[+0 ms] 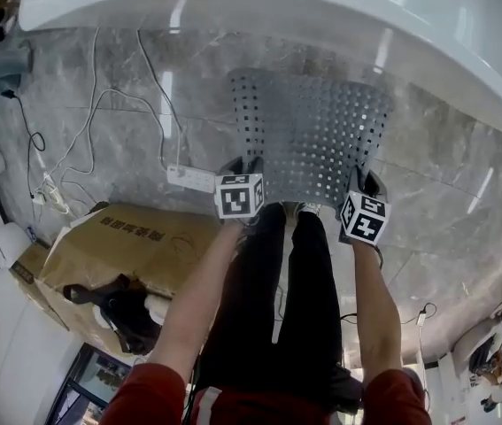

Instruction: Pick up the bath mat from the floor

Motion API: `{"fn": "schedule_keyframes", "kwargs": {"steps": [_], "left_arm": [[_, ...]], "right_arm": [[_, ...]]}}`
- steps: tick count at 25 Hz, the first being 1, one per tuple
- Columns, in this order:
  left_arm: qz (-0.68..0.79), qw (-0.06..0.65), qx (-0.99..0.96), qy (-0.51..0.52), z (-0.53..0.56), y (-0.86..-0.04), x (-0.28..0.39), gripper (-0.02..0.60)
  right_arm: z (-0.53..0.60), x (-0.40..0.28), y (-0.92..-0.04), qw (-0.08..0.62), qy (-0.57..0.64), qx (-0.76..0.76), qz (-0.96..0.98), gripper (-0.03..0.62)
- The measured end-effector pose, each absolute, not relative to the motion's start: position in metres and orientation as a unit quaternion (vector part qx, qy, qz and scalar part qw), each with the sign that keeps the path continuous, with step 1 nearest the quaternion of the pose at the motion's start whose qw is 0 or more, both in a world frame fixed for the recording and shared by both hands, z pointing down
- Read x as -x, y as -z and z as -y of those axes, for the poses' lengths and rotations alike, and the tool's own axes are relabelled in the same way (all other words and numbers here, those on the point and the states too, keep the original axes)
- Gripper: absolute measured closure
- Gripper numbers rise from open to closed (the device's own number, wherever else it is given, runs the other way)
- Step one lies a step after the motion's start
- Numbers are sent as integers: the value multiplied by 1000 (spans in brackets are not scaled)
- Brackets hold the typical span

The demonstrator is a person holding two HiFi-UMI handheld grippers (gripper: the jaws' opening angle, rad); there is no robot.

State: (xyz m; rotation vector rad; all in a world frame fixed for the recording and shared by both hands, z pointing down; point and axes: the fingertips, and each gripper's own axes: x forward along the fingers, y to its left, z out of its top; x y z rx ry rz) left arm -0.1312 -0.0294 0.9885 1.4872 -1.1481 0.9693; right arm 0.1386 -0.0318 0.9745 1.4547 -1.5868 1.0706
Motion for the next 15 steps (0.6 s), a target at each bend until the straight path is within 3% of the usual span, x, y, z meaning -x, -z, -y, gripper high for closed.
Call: {"fn": "schedule_keyframes", "kwargs": {"steps": [15], "left_arm": [[481,447,-657,-370,38,-775,114,469]], "right_arm": [[30,-152,-752,331,-351,-579,657,519]]}}
